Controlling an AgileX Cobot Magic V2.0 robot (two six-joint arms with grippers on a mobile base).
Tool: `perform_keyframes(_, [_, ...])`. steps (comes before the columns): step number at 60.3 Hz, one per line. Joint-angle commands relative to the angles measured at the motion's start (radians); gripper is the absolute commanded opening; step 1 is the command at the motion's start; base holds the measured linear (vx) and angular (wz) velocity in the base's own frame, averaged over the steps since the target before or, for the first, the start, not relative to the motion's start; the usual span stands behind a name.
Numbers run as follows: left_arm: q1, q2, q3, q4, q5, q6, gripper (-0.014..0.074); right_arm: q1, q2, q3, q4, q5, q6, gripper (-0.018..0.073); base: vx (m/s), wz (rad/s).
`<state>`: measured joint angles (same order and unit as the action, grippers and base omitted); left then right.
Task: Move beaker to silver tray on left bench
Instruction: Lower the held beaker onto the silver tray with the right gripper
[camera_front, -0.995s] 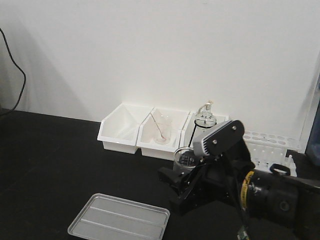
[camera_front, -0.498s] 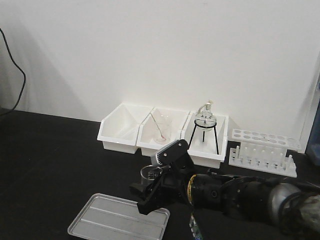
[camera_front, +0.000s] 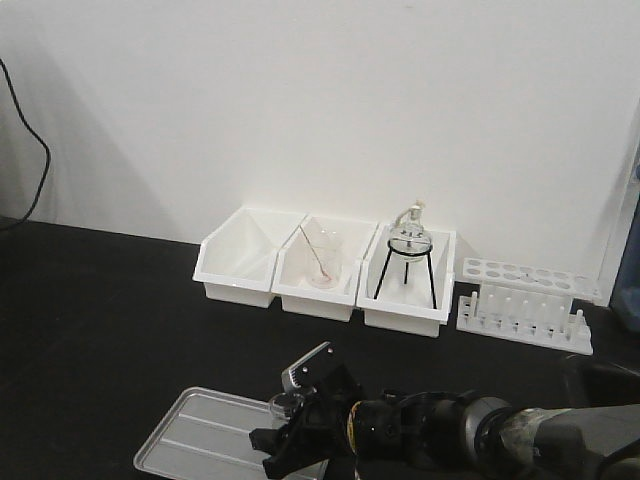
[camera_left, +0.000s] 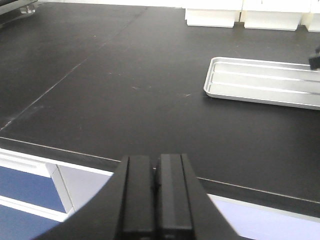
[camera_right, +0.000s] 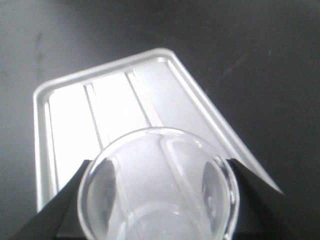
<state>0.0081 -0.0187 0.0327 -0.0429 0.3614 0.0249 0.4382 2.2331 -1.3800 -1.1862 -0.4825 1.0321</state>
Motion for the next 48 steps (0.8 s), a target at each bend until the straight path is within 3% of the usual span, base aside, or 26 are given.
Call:
perform_keyframes(1, [-0.001,-0.009,0.02,-0.007,-0.078,-0.001,0.0001,0.0,-0.044,-0.031,0.022,-0.045,-0.011,-0.0003,0.0,0.0])
perform_keyframes(22, [-0.001,-0.009,0.02,-0.007,-0.078,-0.001,0.0001,0.0,-0.015,-0.031,0.022,-0.03,-0.011,0.0061,0.0,0.0])
perform_keyframes(48, [-0.001,-0.009,0.02,-0.007,-0.078,-0.001,0.0001,0.0,-0.015,-0.031,0.023,-0.032,-0.006,0.0388,0.0,0.0])
